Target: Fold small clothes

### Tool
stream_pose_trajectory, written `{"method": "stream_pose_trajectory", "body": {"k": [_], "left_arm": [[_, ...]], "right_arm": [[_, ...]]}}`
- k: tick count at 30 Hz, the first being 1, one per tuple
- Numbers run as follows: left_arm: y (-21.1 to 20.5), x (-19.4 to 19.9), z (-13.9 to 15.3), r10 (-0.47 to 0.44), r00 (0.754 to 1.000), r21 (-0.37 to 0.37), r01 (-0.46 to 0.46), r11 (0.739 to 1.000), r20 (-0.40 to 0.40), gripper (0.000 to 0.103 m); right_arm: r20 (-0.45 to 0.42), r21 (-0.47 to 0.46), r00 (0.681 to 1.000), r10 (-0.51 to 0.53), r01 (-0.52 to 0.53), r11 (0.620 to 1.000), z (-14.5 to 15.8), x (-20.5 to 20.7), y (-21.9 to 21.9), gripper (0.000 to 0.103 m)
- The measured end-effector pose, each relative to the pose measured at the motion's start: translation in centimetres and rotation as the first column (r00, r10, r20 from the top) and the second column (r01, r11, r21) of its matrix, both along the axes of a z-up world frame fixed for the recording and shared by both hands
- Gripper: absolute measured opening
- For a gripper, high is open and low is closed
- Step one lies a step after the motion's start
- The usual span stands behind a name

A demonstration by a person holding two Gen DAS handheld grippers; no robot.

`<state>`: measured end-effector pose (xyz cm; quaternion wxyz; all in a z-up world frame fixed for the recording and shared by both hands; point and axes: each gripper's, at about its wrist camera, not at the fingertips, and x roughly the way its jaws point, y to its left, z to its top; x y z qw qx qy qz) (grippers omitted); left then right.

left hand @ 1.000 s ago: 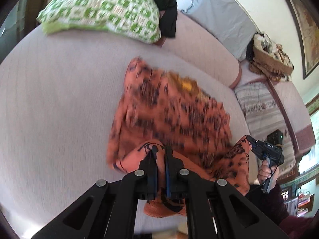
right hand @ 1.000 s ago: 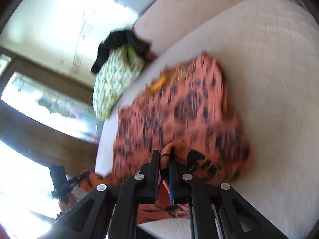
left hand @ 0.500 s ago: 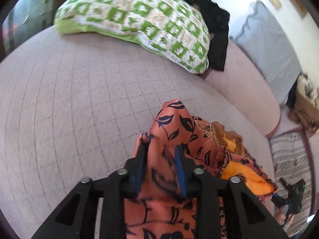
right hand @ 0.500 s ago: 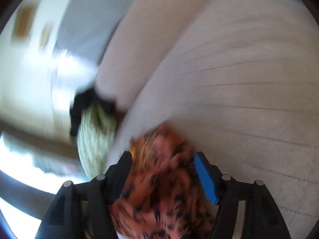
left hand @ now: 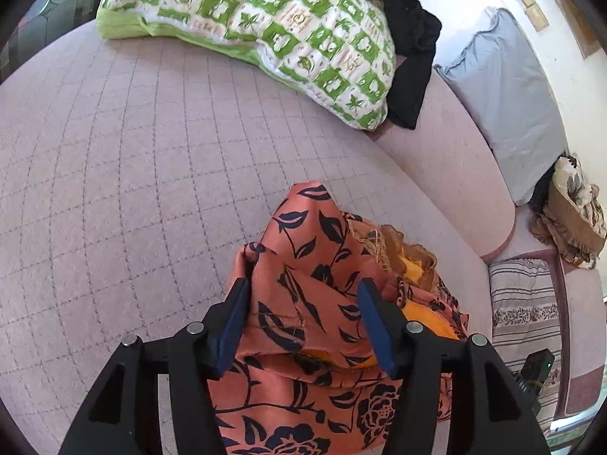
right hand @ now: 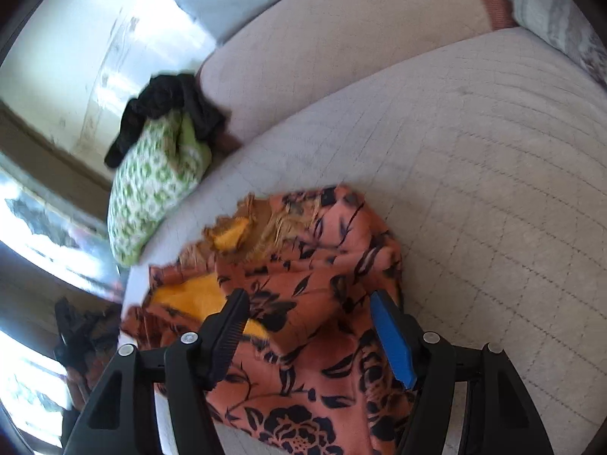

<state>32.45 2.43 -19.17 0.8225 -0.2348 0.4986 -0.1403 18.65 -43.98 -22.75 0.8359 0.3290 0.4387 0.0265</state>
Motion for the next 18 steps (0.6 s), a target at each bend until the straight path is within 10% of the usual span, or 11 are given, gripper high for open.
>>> {"method": "stream_pose_trajectory", "body": {"k": [2,4,18], "left_arm": [[0.0,0.3,-0.3,0.009,1.0,0.005,-0.009,1.0,-0.012,0.045],[0.1,0.7,-0.7,-0.003,0.999,0.017,0.003,1.0,-0.034,0.017],[-2.5,8.2,-0.2,-0.023,0.999,0.034,0.024,0.999,-0.029,0.01]], "right_arm": [[-0.016,-0.019,0.999,0.037,-0.038,0.999,-0.2,0.5,1.0,0.016],[-0.036,-0.028,0.999,0.013,-0.014,1.0,-0.7,1.0,1.2,0.007],[0.092,0.148,0.942,-0.322,0.307,0.94,-1.2,2.5,-7.6,0.004]]}}
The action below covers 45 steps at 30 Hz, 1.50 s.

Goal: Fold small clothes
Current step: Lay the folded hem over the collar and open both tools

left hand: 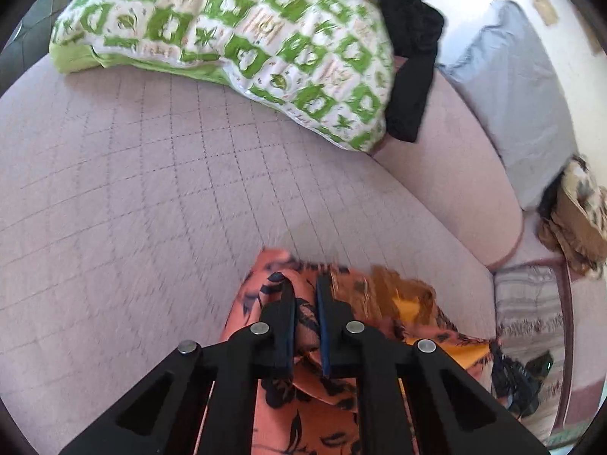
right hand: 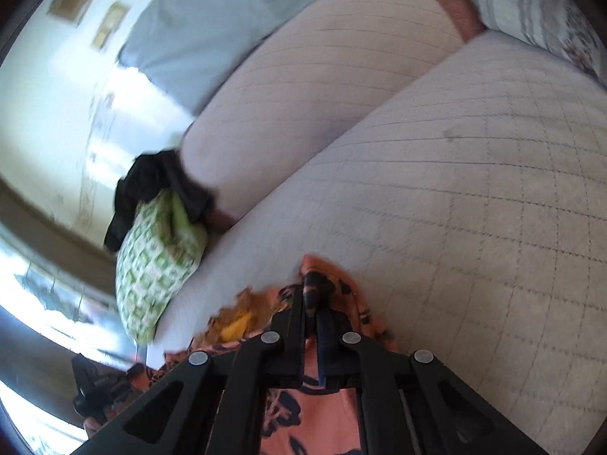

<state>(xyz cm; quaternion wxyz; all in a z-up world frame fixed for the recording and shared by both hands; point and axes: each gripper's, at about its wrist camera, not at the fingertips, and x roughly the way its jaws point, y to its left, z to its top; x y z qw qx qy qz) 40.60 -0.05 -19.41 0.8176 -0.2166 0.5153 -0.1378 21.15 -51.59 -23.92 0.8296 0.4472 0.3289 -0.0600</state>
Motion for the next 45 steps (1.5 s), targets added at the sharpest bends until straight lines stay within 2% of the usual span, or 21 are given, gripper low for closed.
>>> {"method": "stream_pose_trajectory", "body": {"k": [3,5,7,8,9,10,12,14,16,17,19,20,21,23,25,28,32,36,40,43,45], "left_arm": [[0.0,1.4,-2.3,0.053,0.998,0.002,-0.053,0.999,-0.035,0.013],[0.4,1.4,-3.6,0.101,0.993,-0.014,-0.102,0.995,-0.067,0.017],[1.4,0.1,-3.4,0.151,0.988,-0.036,-0.152,0.988,-0.037,0.03],[2.1,-0.5,-2.7,0.177,0.984,-0.036,-0.177,0.984,-0.008,0.048],[3.0,-1.3,-1.7,0.21,0.977,-0.041,-0.208,0.977,0.037,0.061],[4.1,-2.2,-0.5,0.248,0.964,-0.053,-0.244,0.968,0.091,0.064],[6.4,-4.1,2.0,0.329,0.928,-0.089,-0.317,0.944,0.176,0.071],[7.4,-5.5,3.5,0.342,0.921,-0.088,-0.331,0.94,0.185,0.073],[6.0,-6.5,4.2,0.213,0.966,0.001,-0.216,0.976,0.145,0.073],[4.6,-7.3,4.1,0.115,0.986,0.048,-0.122,0.991,0.123,0.073],[1.4,-8.9,3.3,-0.05,0.996,0.151,0.038,0.988,0.075,0.073],[-0.3,-9.8,2.6,-0.127,0.991,0.199,0.115,0.973,0.048,0.073],[-2.9,-10.9,1.6,-0.222,0.975,0.259,0.212,0.942,0.008,0.073],[-6.6,-12.4,0.0,-0.329,0.943,0.329,0.326,0.887,-0.047,0.073],[-9.9,-12.7,-1.0,-0.392,0.917,0.379,0.388,0.84,-0.069,0.073],[-13.1,-11.2,-1.9,-0.422,0.903,0.411,0.417,0.811,-0.084,0.073],[-15.3,-7.0,-3.5,-0.399,0.907,0.402,0.418,0.815,-0.134,0.073],[-16.0,-2.6,-3.3,-0.334,0.933,0.308,0.36,0.88,-0.135,0.073],[-15.4,1.7,-0.4,-0.267,0.963,0.209,0.268,0.94,-0.036,0.073],[-14.0,3.5,0.4,-0.172,0.985,0.241,0.165,0.956,0.009,0.073],[-12.8,3.0,-0.3,-0.162,0.987,0.192,0.161,0.968,-0.013,0.073]], "right_arm": [[-0.002,0.091,0.999,-0.05,0.05,0.995,-1.8,0.0,-1.9,0.004],[-0.052,0.17,0.998,-0.045,0.054,0.984,-3.1,0.2,-2.8,0.006],[-0.085,0.233,0.996,-0.036,0.055,0.971,-3.7,0.0,-3.3,0.007],[-0.071,0.239,0.997,-0.041,0.056,0.969,-3.4,-0.2,-3.5,0.007],[-0.053,0.233,0.998,-0.043,0.054,0.971,-2.9,-0.5,-3.6,0.008],[-0.036,0.216,0.998,-0.056,0.063,0.974,-2.3,-0.9,-3.7,0.014],[0.022,0.151,0.989,-0.148,0.143,0.978,-0.6,-2.7,-4.1,0.03],[0.085,0.12,0.973,-0.212,0.202,0.972,0.9,-4.6,-4.5,0.086],[0.157,0.059,0.962,-0.222,0.215,0.975,2.9,-5.8,-3.9,0.087],[0.162,-0.008,0.977,-0.136,0.139,0.99,4.1,-5.4,-2.8,0.085],[0.147,-0.096,0.989,-0.02,0.035,0.995,5.1,-4.9,-0.7,0.079],[0.127,-0.136,0.99,0.056,-0.039,0.99,5.2,-4.4,1.0,0.071],[0.095,-0.154,0.987,0.13,-0.114,0.981,4.9,-3.7,2.6,0.067],[0.003,-0.169,0.967,0.254,-0.25,0.953,3.5,-2.4,5.9,0.05],[-0.107,-0.18,0.932,0.346,-0.361,0.915,1.6,-1.2,8.8,0.041],[-0.203,-0.182,0.893,0.403,-0.438,0.88,-0.7,-0.3,10.8,0.04],[-0.212,-0.155,0.89,0.404,-0.439,0.885,-1.5,0.0,10.2,0.041],[-0.202,-0.128,0.894,0.401,-0.43,0.894,-2.0,0.4,9.5,0.04],[-0.209,-0.117,0.891,0.404,-0.432,0.894,-2.8,1.7,10.1,0.041],[-0.198,-0.126,0.891,0.408,-0.436,0.891,-3.0,2.1,10.4,0.04],[-0.15,-0.13,0.906,0.397,-0.416,0.9,-2.6,1.7,9.8,0.04]]}}
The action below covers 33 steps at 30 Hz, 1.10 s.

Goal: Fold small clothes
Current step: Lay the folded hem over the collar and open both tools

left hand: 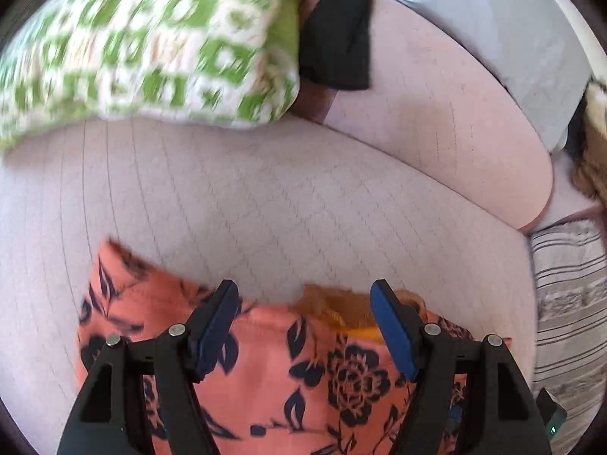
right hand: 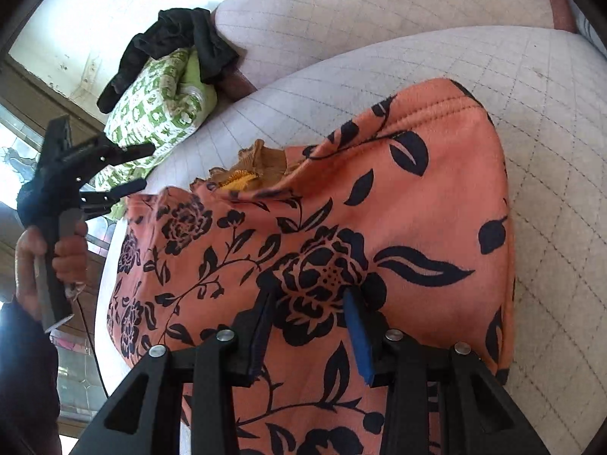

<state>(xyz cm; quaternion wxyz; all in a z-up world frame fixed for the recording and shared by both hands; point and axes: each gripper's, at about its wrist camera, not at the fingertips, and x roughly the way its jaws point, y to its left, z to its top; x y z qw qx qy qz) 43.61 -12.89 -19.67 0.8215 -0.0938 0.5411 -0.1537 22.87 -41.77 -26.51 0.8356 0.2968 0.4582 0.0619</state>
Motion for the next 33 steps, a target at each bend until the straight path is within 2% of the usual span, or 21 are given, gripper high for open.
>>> {"method": "stream_pose_trajectory", "body": {"k": [2,4,6,7,8,9,10,12,14,16,18,19,21,22,24,26,30,33], "left_arm": [[1.1,-2.1,-0.5,-0.034,0.999,-0.034,0.034,0.999,0.007,0.073],[1.7,-4.9,-0.8,-0.111,0.993,-0.014,0.112,0.994,0.042,0.073],[2.2,-7.0,-1.3,-0.152,0.986,0.076,0.147,0.986,0.074,0.073],[2.6,-7.7,-2.0,-0.157,0.985,0.153,0.144,0.978,0.077,0.073],[3.2,-7.8,-3.1,-0.142,0.989,0.23,0.126,0.965,0.052,0.073],[4.0,-7.8,-3.9,-0.121,0.992,0.254,0.111,0.961,0.024,0.073],[5.0,-7.7,-4.5,-0.096,0.995,0.231,0.094,0.968,-0.005,0.072],[5.9,-8.2,-4.1,-0.077,0.997,0.184,0.073,0.98,0.013,0.071],[6.3,-9.4,-2.8,-0.064,0.998,0.194,0.058,0.979,0.024,0.071],[7.1,-11.0,-1.5,-0.047,0.997,0.184,0.035,0.982,0.06,0.071],[8.4,-12.4,-1.1,-0.021,0.997,0.162,0.008,0.987,0.076,0.071],[8.7,-12.4,-1.7,-0.011,0.998,0.173,0.0,0.985,0.061,0.072],[10.0,-13.4,-3.0,0.023,1.0,0.243,-0.021,0.97,-0.008,0.071],[11.0,-14.1,-3.0,0.041,0.999,0.235,-0.037,0.971,-0.015,0.071],[13.1,-15.8,-1.9,0.074,0.997,0.171,-0.072,0.983,-0.001,0.071],[15.0,-17.4,-1.3,0.105,0.994,0.135,-0.103,0.986,-0.008,0.071],[18.3,-20.7,-1.8,0.161,0.984,0.084,-0.154,0.984,-0.071,0.072],[19.8,-22.0,-3.0,0.193,0.972,-0.01,-0.196,0.981,-0.138,0.072]], "right_arm": [[0.058,0.003,0.998,-0.018,0.018,1.0,0.7,-0.1,-0.4,0.04],[0.085,-0.011,0.995,-0.056,0.058,0.998,1.0,-0.2,-1.1,0.04],[0.025,-0.018,0.996,-0.081,0.081,0.997,0.0,0.3,-1.7,0.037],[-0.011,-0.006,0.995,-0.095,0.095,0.995,-0.7,0.6,-2.0,0.032],[-0.016,0.03,0.994,-0.108,0.108,0.994,-1.2,0.7,-2.5,0.032],[-0.012,0.065,0.993,-0.119,0.12,0.991,-1.2,0.7,-2.9,0.032],[-0.013,0.075,0.992,-0.124,0.125,0.989,-0.9,0.5,-3.1,0.032],[0.026,0.087,0.989,-0.147,0.144,0.986,0.2,-0.2,-3.3,0.034],[0.051,0.084,0.989,-0.136,0.131,0.988,1.2,-1.0,-2.9,0.035],[0.023,0.105,0.996,-0.086,0.083,0.991,1.2,-1.5,-2.0,0.035],[-0.065,0.112,0.997,-0.03,0.037,0.993,-0.1,-1.9,-0.8,0.038],[-0.11,0.101,0.994,-0.018,0.029,0.994,-0.9,-2.2,-0.3,0.039],[-0.085,0.093,0.995,-0.043,0.05,0.994,-0.8,-3.0,0.0,0.039],[-0.093,0.099,0.994,-0.049,0.058,0.993,-0.4,-3.4,0.1,0.039],[-0.081,0.147,0.995,-0.054,0.065,0.987,0.3,-4.4,-0.1,0.04],[-0.049,0.18,0.996,-0.075,0.083,0.98,0.9,-6.0,-0.3,0.066],[-0.019,0.27,0.99,-0.142,0.142,0.953,1.3,-10.4,-1.2,0.067],[-0.029,0.345,0.979,-0.204,0.201,0.917,1.0,-13.3,-1.8,0.068]]}}
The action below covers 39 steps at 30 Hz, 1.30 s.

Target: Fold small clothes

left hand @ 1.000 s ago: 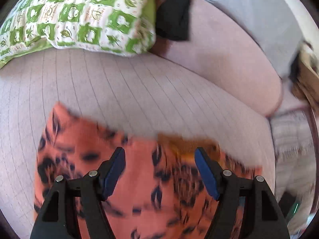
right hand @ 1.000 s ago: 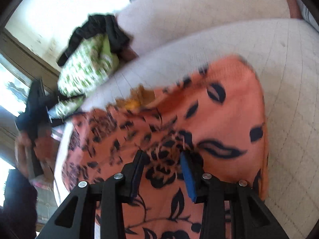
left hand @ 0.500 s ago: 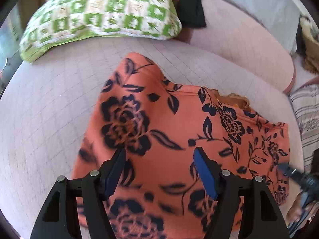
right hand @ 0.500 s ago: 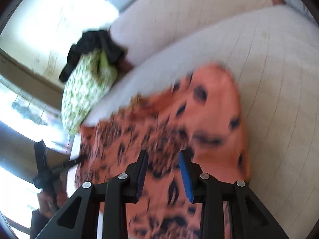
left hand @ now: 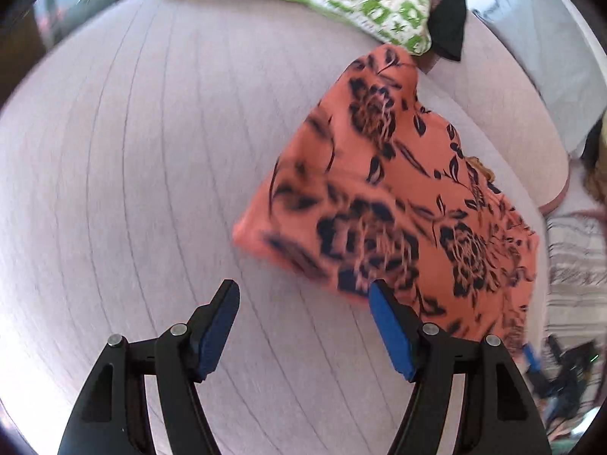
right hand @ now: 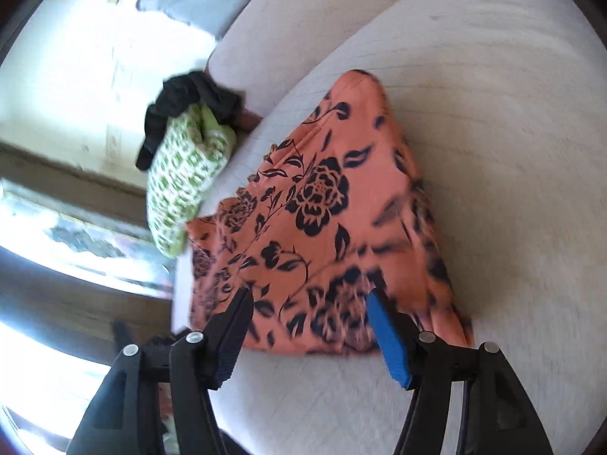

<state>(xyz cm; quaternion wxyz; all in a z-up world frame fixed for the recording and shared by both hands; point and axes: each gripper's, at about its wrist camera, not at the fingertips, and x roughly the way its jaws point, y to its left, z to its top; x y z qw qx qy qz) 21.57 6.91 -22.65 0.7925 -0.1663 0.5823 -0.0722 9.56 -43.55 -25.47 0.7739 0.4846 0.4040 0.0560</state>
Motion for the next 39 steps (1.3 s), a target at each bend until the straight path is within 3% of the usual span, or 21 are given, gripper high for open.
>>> {"method": "stream_pose_trajectory", "body": {"k": [4,12,15,18,22,24,25,26,27,28,30,32,34,39], "left_arm": [[0.9,-0.8,-1.6,0.07,0.997,-0.161,-0.076,0.984,-0.045,0.072],[-0.2,4.4,-3.6,0.193,0.981,-0.33,-0.187,0.925,-0.015,0.073],[-0.7,5.5,-4.0,0.217,0.976,-0.377,-0.194,0.906,0.021,0.08],[-0.8,6.3,-4.4,0.243,0.968,-0.435,-0.194,0.879,0.059,0.08],[-1.2,7.2,-4.7,0.243,0.964,-0.478,-0.164,0.863,0.109,0.076],[-1.8,7.6,-4.8,0.222,0.968,-0.462,-0.144,0.875,0.118,0.054],[-2.1,7.7,-5.0,0.209,0.97,-0.434,-0.137,0.89,0.124,0.049],[-2.3,7.8,-5.1,0.201,0.971,-0.419,-0.13,0.899,0.129,0.042],[-2.6,7.9,-5.2,0.202,0.97,-0.404,-0.131,0.905,0.137,0.036],[-2.7,8.0,-5.3,0.208,0.968,-0.393,-0.138,0.909,0.142,0.034],[-3.0,8.1,-5.2,0.218,0.966,-0.372,-0.152,0.916,0.142,0.025],[-3.3,8.1,-4.8,0.214,0.966,-0.369,-0.147,0.918,0.148,0.021],[-3.5,7.6,-4.0,0.211,0.963,-0.358,-0.14,0.923,0.166,0.019],[-3.0,4.9,-1.2,0.161,0.963,-0.337,-0.08,0.938,0.218,0.018]], "right_arm": [[-0.047,0.151,0.998,-0.052,0.059,0.987,-2.2,-3.0,-0.4,0.071],[-0.13,0.23,0.983,-0.133,0.16,0.96,-5.8,-2.2,-0.2,0.072],[-0.095,0.226,0.977,-0.192,0.209,0.951,-6.0,-0.8,-0.3,0.073],[-0.045,0.191,0.976,-0.214,0.218,0.957,-5.8,1.2,0.1,0.074],[0.033,0.148,0.974,-0.225,0.218,0.965,-5.5,2.9,0.8,0.075],[0.045,0.115,0.976,-0.214,0.208,0.971,-5.2,3.5,1.2,0.072],[0.044,0.086,0.979,-0.201,0.197,0.977,-5.1,3.8,1.3,0.065],[0.031,0.044,0.981,-0.189,0.188,0.981,-5.1,4.0,1.4,0.046],[0.006,0.003,0.983,-0.184,0.184,0.983,-5.3,4.2,1.4,0.034],[-0.009,0.0,0.983,-0.185,0.185,0.983,-5.6,4.2,1.3,0.028],[-0.001,-0.001,0.981,-0.192,0.192,0.981,-5.3,4.0,1.1,0.027],[0.026,-0.119,0.985,-0.173,0.175,0.977,-3.8,4.0,1.9,0.023],[0.07,-0.204,0.985,-0.157,0.169,0.964,-2.3,3.6,2.9,0.022],[0.147,-0.288,0.976,-0.159,0.196,0.937,0.5,1.3,3.7,0.019]]}}
